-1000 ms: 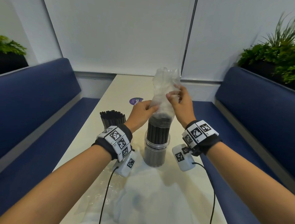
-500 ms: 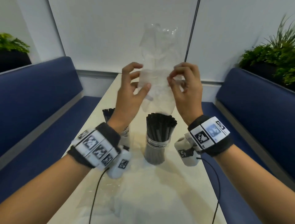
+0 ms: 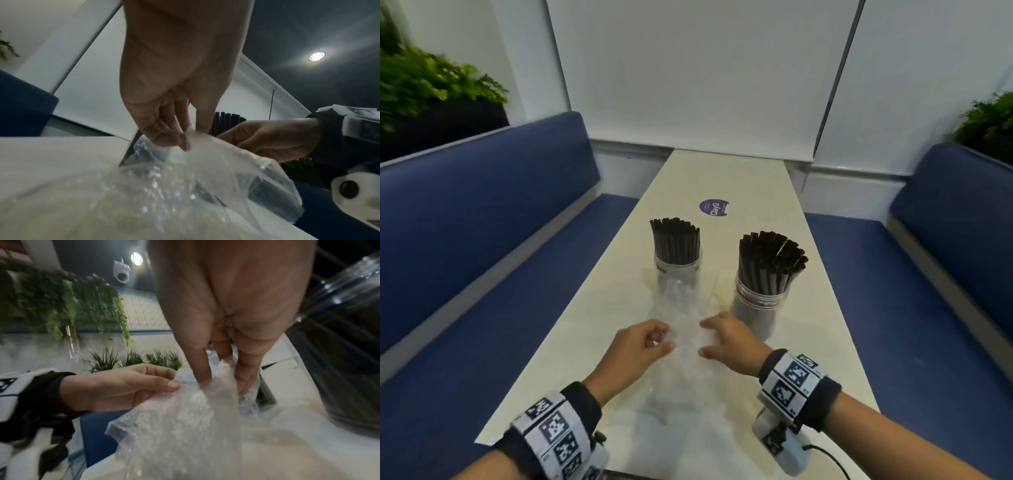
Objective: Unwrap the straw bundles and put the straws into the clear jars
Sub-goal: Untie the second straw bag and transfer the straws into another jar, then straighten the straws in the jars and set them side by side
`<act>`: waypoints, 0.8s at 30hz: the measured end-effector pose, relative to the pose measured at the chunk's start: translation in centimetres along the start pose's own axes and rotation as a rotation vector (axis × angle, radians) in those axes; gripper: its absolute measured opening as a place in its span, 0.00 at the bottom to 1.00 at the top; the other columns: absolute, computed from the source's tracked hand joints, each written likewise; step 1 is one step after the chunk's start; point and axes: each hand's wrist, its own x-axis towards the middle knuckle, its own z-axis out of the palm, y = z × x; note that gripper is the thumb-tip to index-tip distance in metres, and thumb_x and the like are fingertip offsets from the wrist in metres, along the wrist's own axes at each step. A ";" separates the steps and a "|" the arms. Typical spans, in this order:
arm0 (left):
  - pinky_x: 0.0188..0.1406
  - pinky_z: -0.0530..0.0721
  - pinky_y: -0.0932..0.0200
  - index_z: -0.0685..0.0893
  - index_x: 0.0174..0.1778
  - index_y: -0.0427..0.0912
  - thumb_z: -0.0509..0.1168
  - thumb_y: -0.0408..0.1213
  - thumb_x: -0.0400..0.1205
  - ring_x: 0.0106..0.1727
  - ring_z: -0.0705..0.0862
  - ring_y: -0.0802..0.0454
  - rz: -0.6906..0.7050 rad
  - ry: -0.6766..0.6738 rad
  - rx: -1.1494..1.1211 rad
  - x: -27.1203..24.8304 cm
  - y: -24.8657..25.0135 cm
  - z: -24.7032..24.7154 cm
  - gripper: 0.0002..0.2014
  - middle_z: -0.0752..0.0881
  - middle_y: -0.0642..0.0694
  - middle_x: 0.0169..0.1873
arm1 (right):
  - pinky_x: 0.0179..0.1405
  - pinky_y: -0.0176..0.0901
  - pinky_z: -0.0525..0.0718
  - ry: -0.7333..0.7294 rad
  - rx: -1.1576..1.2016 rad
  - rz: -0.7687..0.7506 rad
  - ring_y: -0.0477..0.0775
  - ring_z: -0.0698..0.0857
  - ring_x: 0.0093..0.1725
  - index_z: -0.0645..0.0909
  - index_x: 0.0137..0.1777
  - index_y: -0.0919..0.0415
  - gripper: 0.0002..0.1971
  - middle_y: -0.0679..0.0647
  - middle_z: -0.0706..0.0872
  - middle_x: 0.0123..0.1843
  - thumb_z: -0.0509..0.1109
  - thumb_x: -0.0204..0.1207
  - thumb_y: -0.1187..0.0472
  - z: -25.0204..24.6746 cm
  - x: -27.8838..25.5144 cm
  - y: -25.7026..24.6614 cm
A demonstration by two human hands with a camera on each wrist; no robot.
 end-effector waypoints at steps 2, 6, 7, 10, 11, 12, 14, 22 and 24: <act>0.37 0.73 0.79 0.86 0.54 0.47 0.71 0.40 0.76 0.35 0.80 0.68 0.016 -0.040 0.100 0.1 -0.5 1.0 0.11 0.85 0.55 0.39 | 0.69 0.43 0.68 -0.047 -0.053 0.042 0.60 0.72 0.71 0.67 0.75 0.63 0.29 0.62 0.69 0.73 0.69 0.75 0.55 0.9 0.2 0.5; 0.55 0.75 0.66 0.83 0.64 0.46 0.67 0.43 0.79 0.56 0.81 0.52 0.005 -0.233 0.408 0.0 -1.0 2.8 0.17 0.83 0.45 0.56 | 0.68 0.47 0.71 -0.159 -0.138 0.110 0.62 0.74 0.69 0.69 0.73 0.61 0.27 0.63 0.70 0.72 0.67 0.77 0.53 2.4 0.3 1.5; 0.60 0.75 0.63 0.82 0.65 0.46 0.67 0.45 0.79 0.61 0.79 0.48 0.001 -0.262 0.441 0.1 -1.0 2.8 0.19 0.82 0.44 0.58 | 0.68 0.48 0.71 -0.171 -0.175 0.116 0.63 0.73 0.70 0.69 0.73 0.60 0.26 0.64 0.71 0.72 0.65 0.77 0.52 2.4 0.2 1.5; 0.56 0.74 0.64 0.79 0.68 0.45 0.68 0.53 0.76 0.58 0.79 0.51 0.011 -0.291 0.463 0.6 0.3 1.2 0.26 0.83 0.45 0.61 | 0.66 0.51 0.73 -0.049 -0.267 0.079 0.64 0.75 0.69 0.68 0.72 0.61 0.24 0.65 0.76 0.70 0.63 0.79 0.52 0.7 0.0 0.4; 0.51 0.73 0.65 0.78 0.69 0.46 0.68 0.55 0.75 0.52 0.80 0.54 0.008 -0.282 0.455 0.8 1.1 0.1 0.28 0.84 0.47 0.60 | 0.64 0.52 0.74 0.027 -0.265 0.050 0.64 0.76 0.68 0.66 0.72 0.62 0.24 0.66 0.76 0.69 0.63 0.79 0.53 -0.4 0.0 -0.4; 0.48 0.73 0.66 0.79 0.67 0.48 0.68 0.57 0.74 0.47 0.80 0.57 0.009 -0.251 0.446 1.0 1.8 -1.2 0.28 0.85 0.50 0.57 | 0.64 0.52 0.75 0.109 -0.223 0.010 0.64 0.76 0.68 0.63 0.73 0.62 0.26 0.66 0.76 0.69 0.64 0.79 0.53 -1.6 0.0 -1.2; 0.44 0.74 0.66 0.83 0.59 0.51 0.69 0.58 0.73 0.44 0.81 0.61 0.038 -0.136 0.440 1.5 3.6 -4.2 0.23 0.86 0.56 0.53 | 0.66 0.50 0.73 0.257 -0.040 -0.083 0.63 0.74 0.70 0.57 0.75 0.63 0.32 0.66 0.73 0.72 0.67 0.76 0.57 -4.1 0.5 -3.1; 0.77 0.67 0.47 0.50 0.82 0.48 0.78 0.42 0.69 0.80 0.63 0.48 0.116 0.027 0.108 9.0 5.8 -9.3 0.52 0.60 0.46 0.81 | 0.79 0.54 0.59 0.361 0.473 -0.020 0.63 0.57 0.81 0.33 0.79 0.58 0.60 0.66 0.53 0.82 0.80 0.62 0.68 -7.7 7.6 -6.9; 0.79 0.62 0.48 0.42 0.82 0.48 0.78 0.39 0.69 0.82 0.57 0.48 0.094 -0.031 0.022 10.8 5.5 -8.6 0.56 0.54 0.45 0.83 | 0.78 0.56 0.61 0.386 0.584 0.004 0.63 0.58 0.80 0.34 0.79 0.56 0.62 0.66 0.53 0.81 0.81 0.59 0.71 -7.4 8.8 -6.9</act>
